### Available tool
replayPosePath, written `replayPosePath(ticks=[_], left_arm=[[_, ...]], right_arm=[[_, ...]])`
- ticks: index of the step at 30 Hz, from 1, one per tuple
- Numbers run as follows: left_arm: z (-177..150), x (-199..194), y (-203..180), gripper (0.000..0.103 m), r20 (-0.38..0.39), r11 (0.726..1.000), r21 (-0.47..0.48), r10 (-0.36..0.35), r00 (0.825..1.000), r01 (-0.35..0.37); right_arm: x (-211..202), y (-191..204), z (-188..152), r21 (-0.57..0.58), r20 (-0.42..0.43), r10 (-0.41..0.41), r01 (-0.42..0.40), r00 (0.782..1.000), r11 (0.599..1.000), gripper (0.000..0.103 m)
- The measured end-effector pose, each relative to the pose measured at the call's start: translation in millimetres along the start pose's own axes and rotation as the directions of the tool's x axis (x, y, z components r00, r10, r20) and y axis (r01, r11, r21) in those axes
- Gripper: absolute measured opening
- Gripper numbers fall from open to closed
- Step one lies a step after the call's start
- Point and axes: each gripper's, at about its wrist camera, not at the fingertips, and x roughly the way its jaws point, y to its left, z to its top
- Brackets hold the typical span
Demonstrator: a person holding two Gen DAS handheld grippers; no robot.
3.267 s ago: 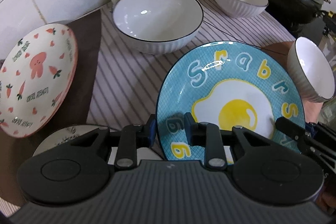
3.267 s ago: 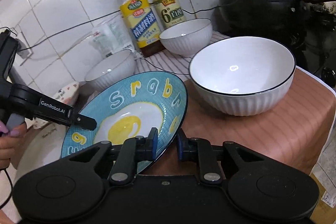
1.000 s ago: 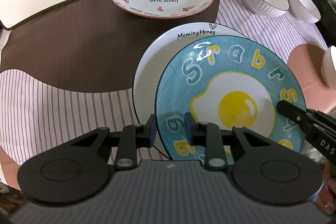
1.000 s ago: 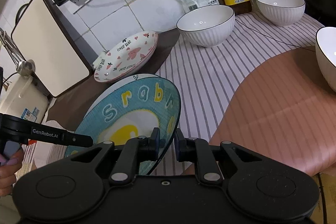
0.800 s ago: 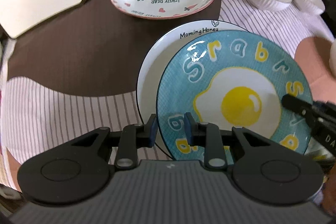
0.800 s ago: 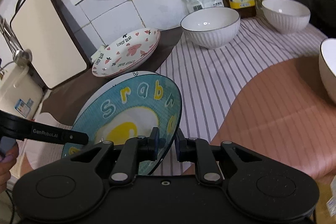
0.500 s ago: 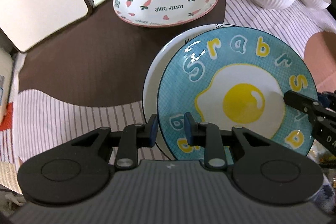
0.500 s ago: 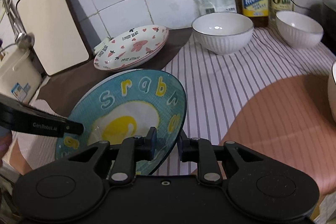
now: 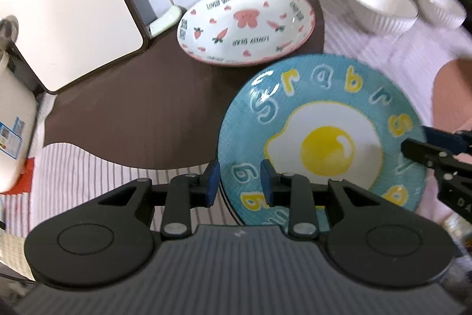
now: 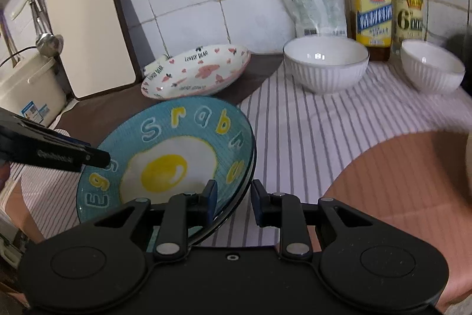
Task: Organize plates and bowls
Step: 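Lower the egg plate onto the white plate and open both tools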
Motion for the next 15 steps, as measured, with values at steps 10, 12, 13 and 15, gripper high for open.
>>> replayPosePath(ticks=[10, 12, 13, 15], left_arm=[[32.1, -47.8, 27.7, 0.030, 0.138, 0.998, 0.008, -0.060, 0.989, 0.059], [42.0, -54.1, 33.6, 0.031, 0.167, 0.998, 0.017, -0.070, 0.984, 0.068], [46.6, -55.6, 36.7, 0.033, 0.179, 0.997, 0.018, -0.071, 0.981, 0.069], [55.6, -56.2, 43.9, 0.039, 0.194, 0.998, 0.010, -0.069, 0.979, 0.068]], right_arm=[[-29.9, 3.8, 59.1, -0.075, 0.040, 0.156, -0.153, 0.987, 0.985, 0.057], [-31.1, 7.9, 71.5, -0.102, 0.067, 0.181, -0.174, 0.981, 0.979, 0.057], [-29.8, 9.5, 77.1, -0.108, 0.072, 0.192, -0.183, 0.979, 0.977, 0.057], [-24.5, 11.1, 88.1, -0.092, 0.086, 0.211, -0.203, 0.974, 0.975, 0.059]])
